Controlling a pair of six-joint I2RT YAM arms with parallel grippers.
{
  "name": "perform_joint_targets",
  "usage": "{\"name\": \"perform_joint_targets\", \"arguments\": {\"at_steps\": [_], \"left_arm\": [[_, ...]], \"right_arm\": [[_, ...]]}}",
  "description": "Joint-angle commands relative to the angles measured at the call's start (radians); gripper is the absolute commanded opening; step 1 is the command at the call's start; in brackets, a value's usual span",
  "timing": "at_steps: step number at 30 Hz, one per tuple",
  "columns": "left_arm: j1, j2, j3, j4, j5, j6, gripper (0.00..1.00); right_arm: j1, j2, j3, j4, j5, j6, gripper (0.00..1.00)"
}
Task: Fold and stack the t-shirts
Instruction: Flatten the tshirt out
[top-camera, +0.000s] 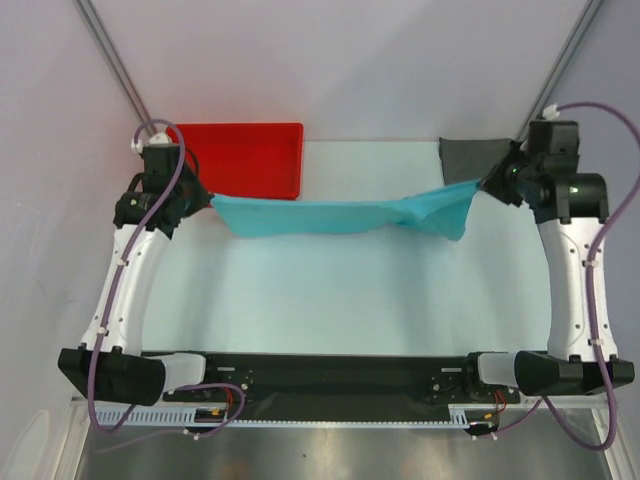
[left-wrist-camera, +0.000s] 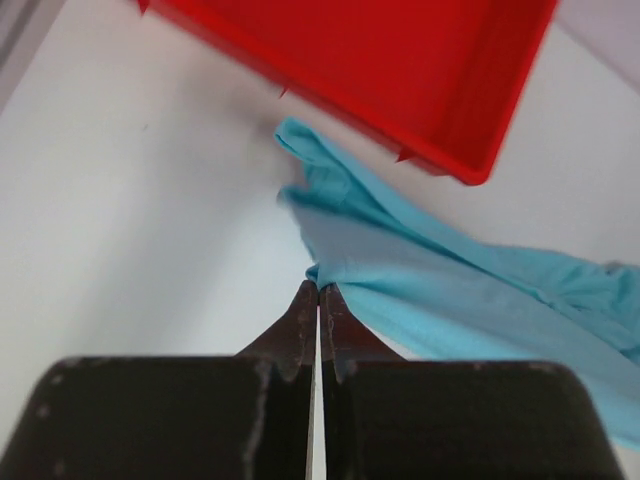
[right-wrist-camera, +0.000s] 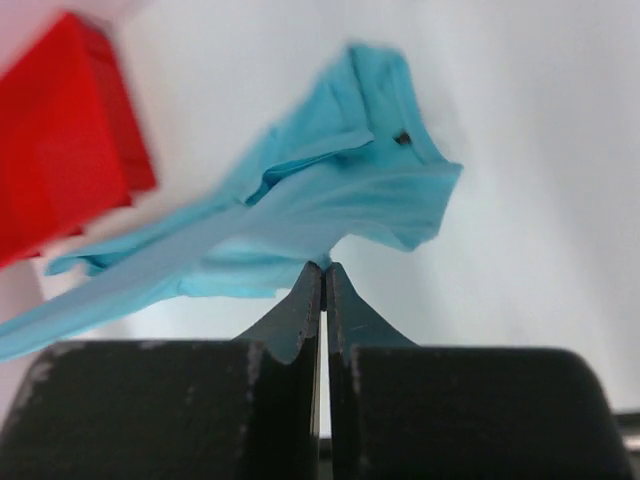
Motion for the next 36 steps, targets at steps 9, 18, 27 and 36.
{"name": "perform_joint_targets", "arguments": {"at_steps": [9, 18, 27, 36], "left_arm": [[-0.253, 0.08, 0.501, 0.007, -0.22, 0.249, 0.0], [-0.24, 0.293, 0.846, 0.051, -0.202, 0.274, 0.0], [-0.179, 0.292, 0.934, 0.093, -0.138, 0.294, 0.0], [-0.167, 0.06, 0.84, 0.131, -0.081, 0.326, 0.0]], "right_arm": [[-0.05, -0.015, 0.417, 0.217, -0.01, -0.1, 0.0], [-0.071, 0.186, 0.717, 0.324, 0.045, -0.132, 0.0], [-0.093, 0.105, 0.659, 0.459, 0.056, -0.17, 0.0], [0.022, -0.099, 0.655, 0.471, 0.111, -0.284, 0.0]]}}
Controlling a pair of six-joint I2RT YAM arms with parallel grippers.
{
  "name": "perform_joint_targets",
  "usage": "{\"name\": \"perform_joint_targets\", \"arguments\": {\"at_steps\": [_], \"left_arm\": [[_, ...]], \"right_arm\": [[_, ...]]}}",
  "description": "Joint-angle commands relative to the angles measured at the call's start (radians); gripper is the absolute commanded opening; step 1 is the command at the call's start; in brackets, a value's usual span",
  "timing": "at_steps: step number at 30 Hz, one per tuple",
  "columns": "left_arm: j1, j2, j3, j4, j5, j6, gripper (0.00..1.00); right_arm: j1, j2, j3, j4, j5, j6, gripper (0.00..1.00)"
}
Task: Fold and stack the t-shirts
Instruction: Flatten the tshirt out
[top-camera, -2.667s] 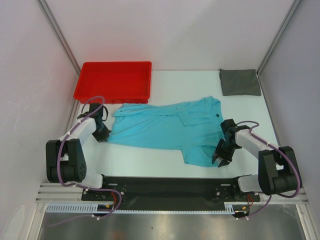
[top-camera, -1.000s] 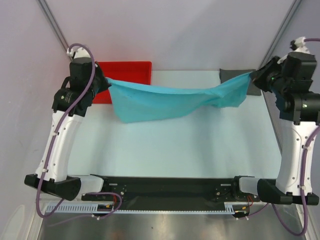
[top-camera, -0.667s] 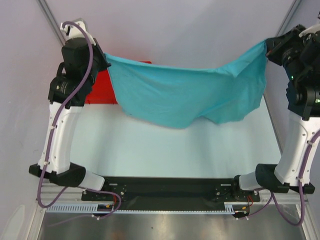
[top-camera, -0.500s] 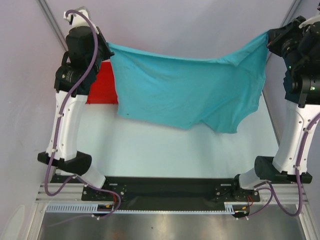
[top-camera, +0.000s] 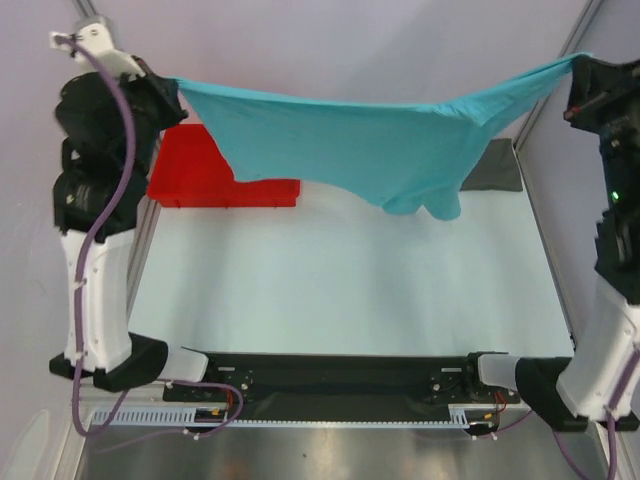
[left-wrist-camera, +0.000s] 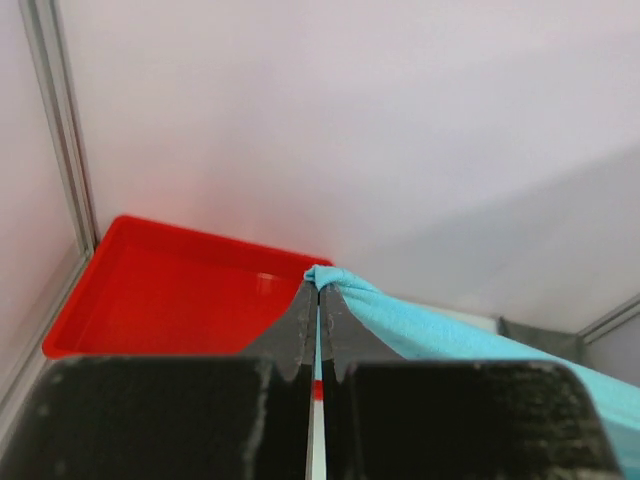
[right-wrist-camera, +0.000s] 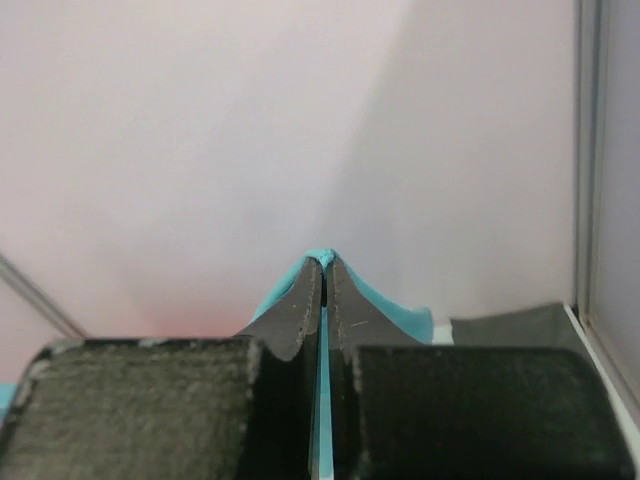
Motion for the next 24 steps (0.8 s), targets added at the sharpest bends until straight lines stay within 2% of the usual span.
{"name": "perform_joint_targets", "arguments": {"at_steps": [1, 6, 11, 16, 20, 21, 24], "left_arm": [[0.008, -0.125, 0.013, 0.067, 0.013, 0.054, 0.0], [0.005, -0.245, 0.015, 0.067, -0.027, 0.088, 0.0], [-0.016, -0.346, 0.017, 0.059, -0.065, 0.103, 0.0], [-0.03, -0.38, -0.026, 0.065, -0.093, 0.129, 0.0], [-0.033, -0.343, -0.088, 0.073, -0.098, 0.128, 0.0], [-0.033, -0.319, -0.133, 0.076, -0.095, 0.128, 0.0], [-0.033, -0.326, -0.305, 0.186, -0.099, 0.149, 0.0]], "right_arm": [[0.056, -0.11, 0.021, 0.099, 0.058, -0.078, 0.0], [0.076, -0.264, -0.032, 0.111, 0.046, -0.082, 0.0], [0.09, -0.322, -0.022, 0.11, 0.024, -0.078, 0.0], [0.095, -0.339, -0.077, 0.122, 0.014, -0.073, 0.0], [0.096, -0.348, -0.273, 0.217, 0.015, -0.053, 0.0], [0.096, -0.344, -0.367, 0.24, 0.014, -0.044, 0.0], [0.096, -0.319, -0.492, 0.295, 0.001, -0.026, 0.0]]}}
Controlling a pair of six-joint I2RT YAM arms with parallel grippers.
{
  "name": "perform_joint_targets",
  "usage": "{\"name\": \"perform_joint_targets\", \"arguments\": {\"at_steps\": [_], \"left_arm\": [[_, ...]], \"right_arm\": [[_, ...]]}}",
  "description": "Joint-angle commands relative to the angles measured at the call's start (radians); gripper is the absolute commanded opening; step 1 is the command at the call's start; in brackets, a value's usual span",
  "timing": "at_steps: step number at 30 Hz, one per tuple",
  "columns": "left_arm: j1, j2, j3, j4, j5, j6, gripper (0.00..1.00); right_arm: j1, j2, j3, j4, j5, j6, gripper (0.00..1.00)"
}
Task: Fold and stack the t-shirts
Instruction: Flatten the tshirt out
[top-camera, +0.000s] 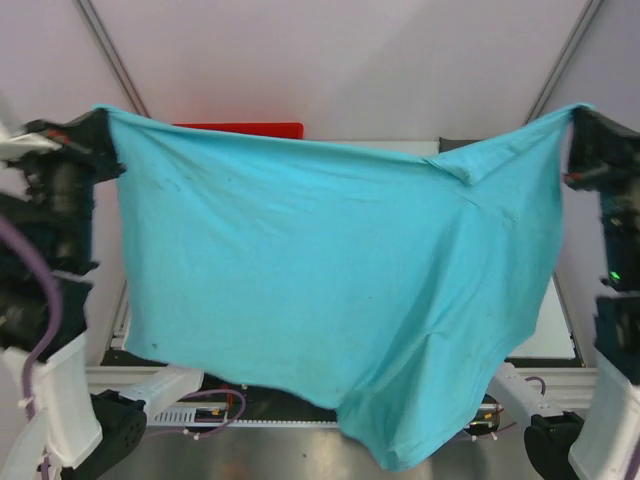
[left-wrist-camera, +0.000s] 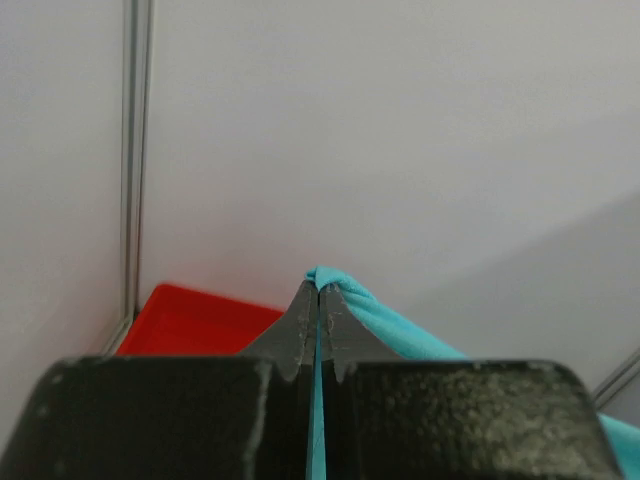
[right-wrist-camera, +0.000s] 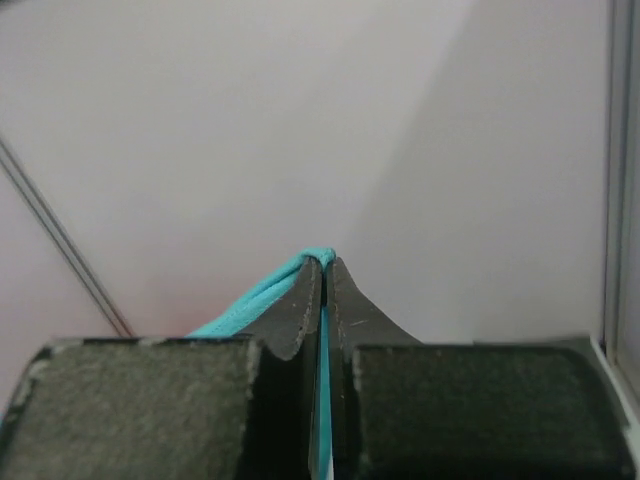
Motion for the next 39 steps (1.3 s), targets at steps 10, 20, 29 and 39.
{"name": "perform_joint_targets", "arguments": {"at_steps": [10, 20, 29, 39], "left_arm": [[0.051, 0.179, -0.976, 0.514, -0.088, 0.026, 0.0], [0.131, 0.737, -0.806, 0.58, -0.082, 0.015, 0.0], [0.168, 0.853, -0.68, 0.533, -0.038, 0.018, 0.0], [0.168, 0.706, -0.59, 0.396, 0.012, -0.052, 0.0]], "right_arm": [[-0.003, 0.174, -0.703, 0.328, -0.009, 0.043, 0.0], [-0.063, 0.595, -0.725, 0.468, -0.104, 0.039, 0.0], [-0.049, 0.771, -0.571, 0.399, -0.176, 0.036, 0.0], [-0.067, 0.697, -0.366, 0.275, -0.168, 0.017, 0.0]]}}
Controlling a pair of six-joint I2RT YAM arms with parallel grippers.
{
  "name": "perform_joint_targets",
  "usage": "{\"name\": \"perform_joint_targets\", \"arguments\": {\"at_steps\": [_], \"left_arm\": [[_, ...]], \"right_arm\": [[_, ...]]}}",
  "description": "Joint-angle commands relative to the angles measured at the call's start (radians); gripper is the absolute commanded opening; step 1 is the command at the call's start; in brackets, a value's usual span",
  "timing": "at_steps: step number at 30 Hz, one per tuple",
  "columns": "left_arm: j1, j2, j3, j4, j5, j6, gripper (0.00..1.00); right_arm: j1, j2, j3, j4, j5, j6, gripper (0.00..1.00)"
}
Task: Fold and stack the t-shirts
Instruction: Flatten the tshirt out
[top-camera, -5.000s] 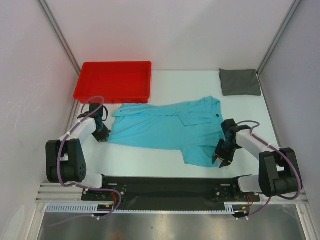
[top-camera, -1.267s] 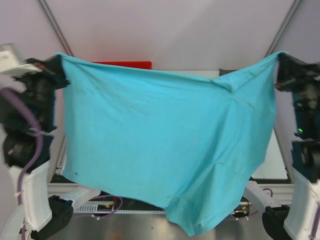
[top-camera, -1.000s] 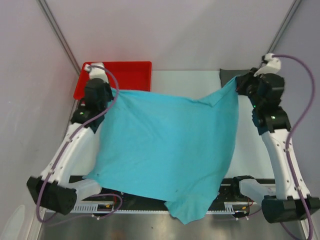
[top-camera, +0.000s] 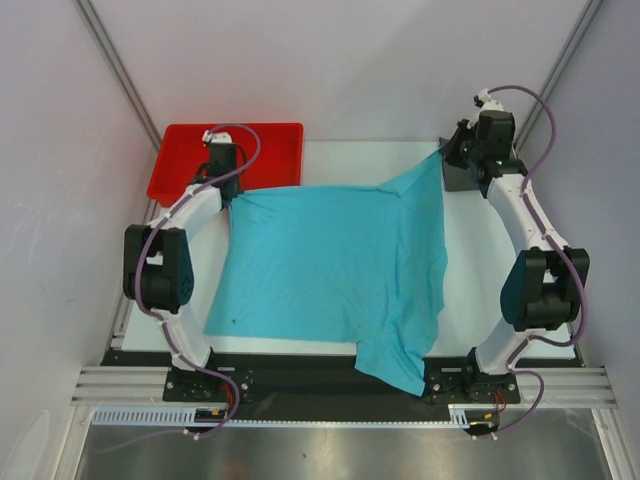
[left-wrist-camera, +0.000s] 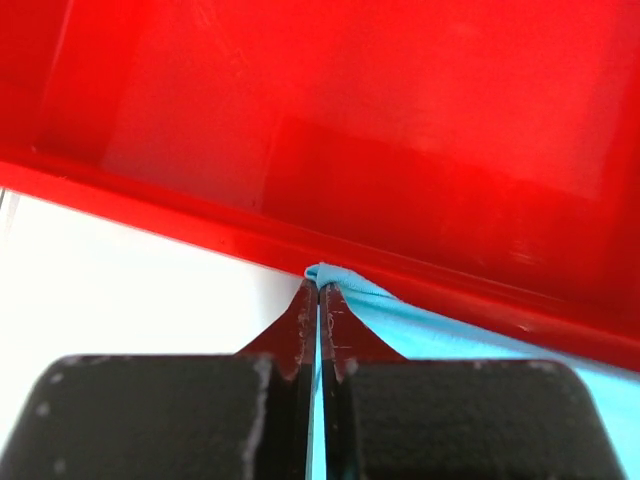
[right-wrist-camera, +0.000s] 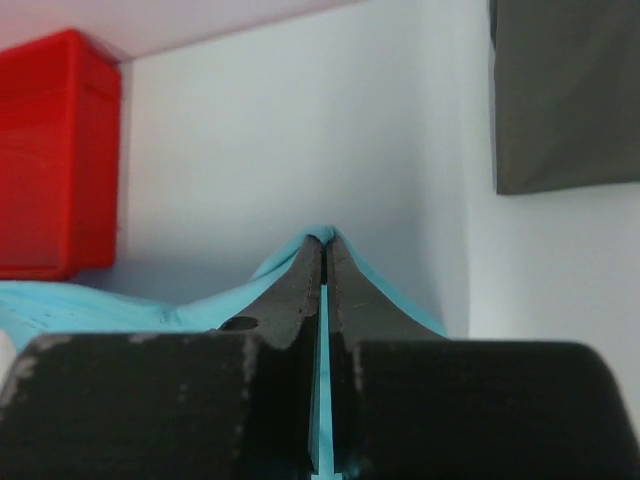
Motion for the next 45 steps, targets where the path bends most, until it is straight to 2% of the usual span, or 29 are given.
{"name": "perform_joint_targets", "arguments": {"at_steps": [1, 6, 14, 19, 24, 29, 33, 38, 41, 45], "left_arm": [[0.006, -0.161, 0.081, -0.045, 0.023, -0.05, 0.0], [0.006, -0.366, 0.176, -0.098, 0.066, -0.071, 0.0], [0.006, -0.668, 0.249, -0.085, 0.154, -0.088, 0.0], [0.0, -0.764, 0.42, -0.173, 0.186, -0.045, 0.0], [-0.008, -0.823, 0.621, -0.268, 0.177, -0.018, 0.0], [-0.036, -0.871, 0.703, -0.297, 0.131, 0.001, 0.0], [-0.051, -0.884, 0.631, -0.285, 0.08, 0.022, 0.0], [-0.051, -0.848, 0.484, -0.265, 0.051, 0.037, 0.0], [-0.053, -0.822, 0.337, -0.211, 0.031, 0.054, 0.0], [-0.05, -0.755, 0.058, -0.138, 0.005, 0.068, 0.0]], "right_arm": [[-0.006, -0.112, 0.101, -0.029, 0.01, -0.022, 0.0], [-0.006, -0.311, 0.139, -0.08, 0.019, -0.045, 0.0], [-0.004, -0.632, 0.162, -0.066, 0.01, -0.076, 0.0], [-0.004, -0.814, 0.199, -0.078, 0.012, -0.09, 0.0], [-0.004, -0.868, 0.335, -0.131, -0.007, -0.088, 0.0], [-0.004, -0.88, 0.429, -0.137, -0.027, -0.061, 0.0], [-0.006, -0.842, 0.426, -0.132, -0.04, -0.038, 0.0], [-0.004, -0.77, 0.314, -0.108, -0.056, -0.021, 0.0], [-0.006, -0.733, 0.175, -0.071, -0.062, -0.001, 0.0], [-0.006, -0.678, -0.015, 0.004, -0.07, 0.022, 0.0]]}}
